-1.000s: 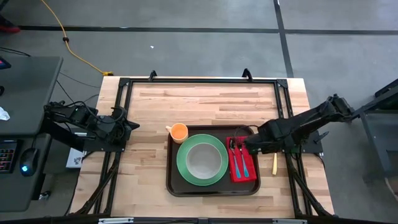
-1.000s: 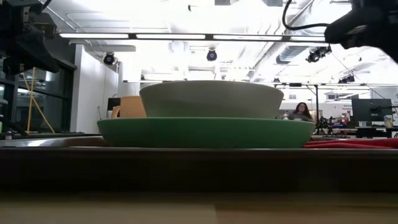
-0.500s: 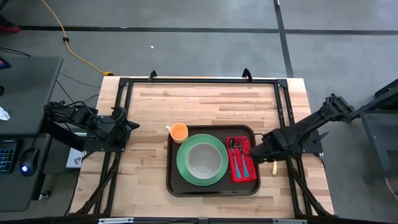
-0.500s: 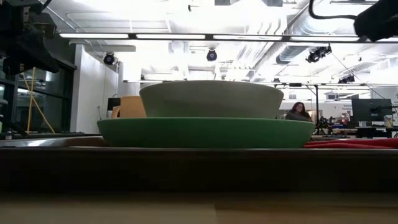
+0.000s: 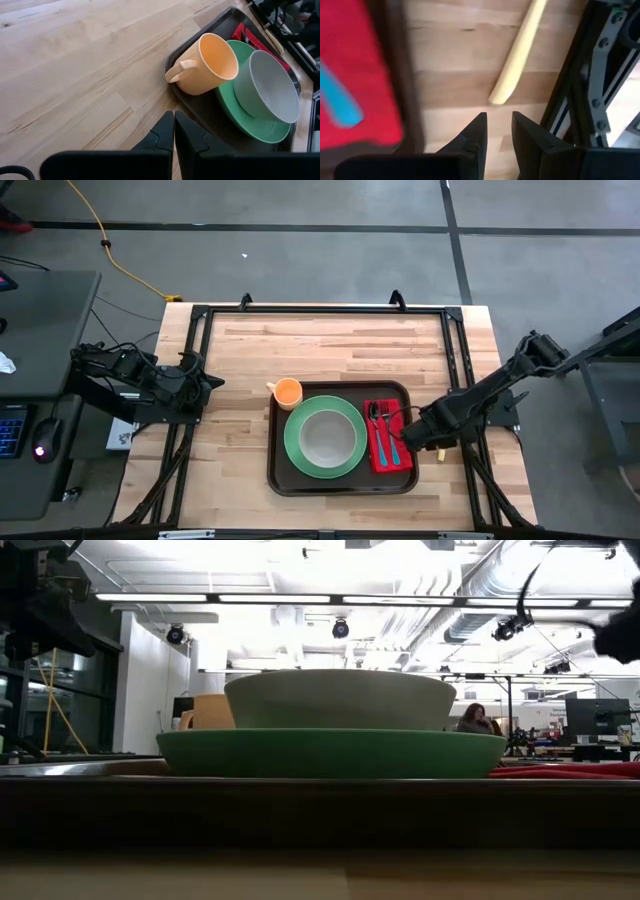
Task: Set up tray
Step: Put the yellow table knife to the right side of the blue fork on top of the red table napkin on the brown serving tray
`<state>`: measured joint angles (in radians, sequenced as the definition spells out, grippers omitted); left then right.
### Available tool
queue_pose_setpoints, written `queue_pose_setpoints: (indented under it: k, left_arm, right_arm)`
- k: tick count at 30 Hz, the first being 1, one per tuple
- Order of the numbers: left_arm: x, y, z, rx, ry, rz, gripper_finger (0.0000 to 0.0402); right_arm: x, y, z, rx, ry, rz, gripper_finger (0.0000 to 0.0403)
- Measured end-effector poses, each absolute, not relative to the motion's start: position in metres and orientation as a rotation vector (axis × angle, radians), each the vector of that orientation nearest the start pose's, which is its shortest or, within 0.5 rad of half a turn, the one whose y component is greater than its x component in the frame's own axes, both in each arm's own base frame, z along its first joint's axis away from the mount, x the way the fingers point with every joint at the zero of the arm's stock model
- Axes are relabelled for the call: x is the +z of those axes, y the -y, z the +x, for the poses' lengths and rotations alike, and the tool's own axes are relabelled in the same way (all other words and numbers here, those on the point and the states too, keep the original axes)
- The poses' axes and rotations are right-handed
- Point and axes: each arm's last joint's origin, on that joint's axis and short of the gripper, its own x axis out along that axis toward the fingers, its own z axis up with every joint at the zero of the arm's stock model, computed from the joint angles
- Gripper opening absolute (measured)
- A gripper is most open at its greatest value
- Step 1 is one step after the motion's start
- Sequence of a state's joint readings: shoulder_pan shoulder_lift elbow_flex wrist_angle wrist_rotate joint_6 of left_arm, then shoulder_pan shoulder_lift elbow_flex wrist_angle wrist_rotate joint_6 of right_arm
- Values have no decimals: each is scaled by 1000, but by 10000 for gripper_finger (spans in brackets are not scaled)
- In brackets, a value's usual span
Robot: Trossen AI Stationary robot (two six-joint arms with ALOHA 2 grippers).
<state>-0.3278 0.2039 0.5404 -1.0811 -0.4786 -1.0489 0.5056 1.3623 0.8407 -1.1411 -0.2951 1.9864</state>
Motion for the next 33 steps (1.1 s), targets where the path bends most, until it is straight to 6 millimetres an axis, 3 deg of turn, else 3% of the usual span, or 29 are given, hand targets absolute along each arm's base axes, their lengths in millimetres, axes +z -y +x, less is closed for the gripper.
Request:
queue_pose_setpoints:
  k: [10,17,33]
  left_arm:
    - [231,1,44,476,-530,-714,44]
    - [231,1,44,477,-529,-717,44]
    - [232,1,45,471,-517,-726,44]
  right_arm:
    - [161,-92,152,-1297,-1626,1206,67]
    - [143,-86,150,-1273,-1603,1263,67]
    - [132,-78,144,-1293,-1637,1292,67]
